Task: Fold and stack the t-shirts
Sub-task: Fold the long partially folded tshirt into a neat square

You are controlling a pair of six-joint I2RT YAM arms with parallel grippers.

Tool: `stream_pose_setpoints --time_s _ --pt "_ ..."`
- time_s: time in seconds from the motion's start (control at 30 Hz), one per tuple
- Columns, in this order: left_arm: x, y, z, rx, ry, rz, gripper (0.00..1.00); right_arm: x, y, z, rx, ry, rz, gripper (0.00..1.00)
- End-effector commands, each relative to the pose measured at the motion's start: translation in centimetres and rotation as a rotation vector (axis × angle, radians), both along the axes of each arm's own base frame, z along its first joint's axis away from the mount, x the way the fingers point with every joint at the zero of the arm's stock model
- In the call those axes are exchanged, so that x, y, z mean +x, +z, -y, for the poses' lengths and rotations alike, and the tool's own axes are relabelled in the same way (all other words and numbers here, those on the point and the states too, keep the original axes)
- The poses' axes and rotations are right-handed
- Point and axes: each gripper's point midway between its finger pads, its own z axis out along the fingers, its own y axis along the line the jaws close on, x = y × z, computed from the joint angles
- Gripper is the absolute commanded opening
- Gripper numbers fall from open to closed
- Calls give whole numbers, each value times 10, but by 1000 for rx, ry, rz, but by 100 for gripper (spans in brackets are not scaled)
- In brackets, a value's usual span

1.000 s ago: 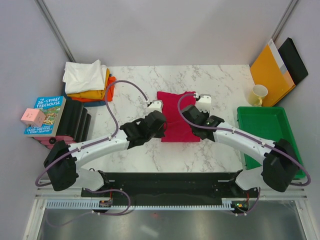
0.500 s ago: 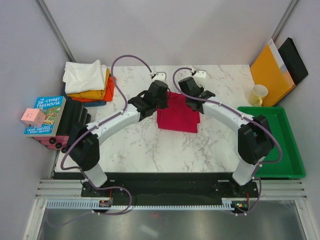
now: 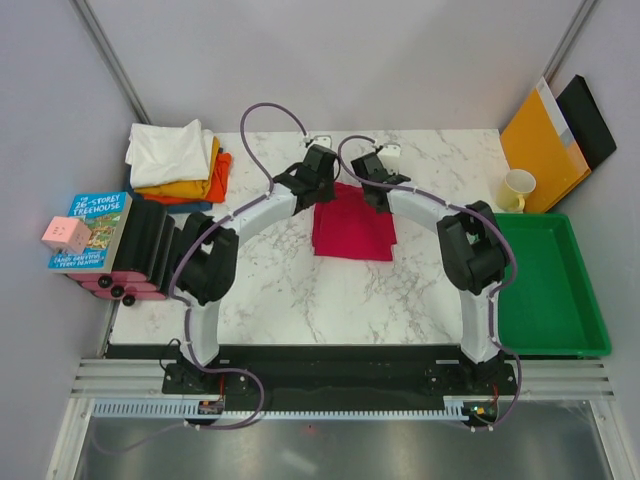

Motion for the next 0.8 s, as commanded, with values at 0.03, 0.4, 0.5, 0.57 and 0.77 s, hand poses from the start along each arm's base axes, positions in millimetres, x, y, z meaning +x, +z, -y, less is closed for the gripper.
stream_pose_setpoints --time_s 0.03,0.4,0.5,0.57,0.77 --pt "37 -1 0 17 -15 42 2 28 1 -7 20 -6 40 0" --pt "67 -13 -14 35 20 25 23 49 3 -8 25 -18 72 28" --pt "58 10 -22 8 50 89 72 48 47 -12 91 7 190 67" --pt "51 41 -24 -35 54 149 100 42 79 -17 113 27 235 78" --pt "20 31 -9 -84 -33 97 93 4 62 -36 164 91 162 41"
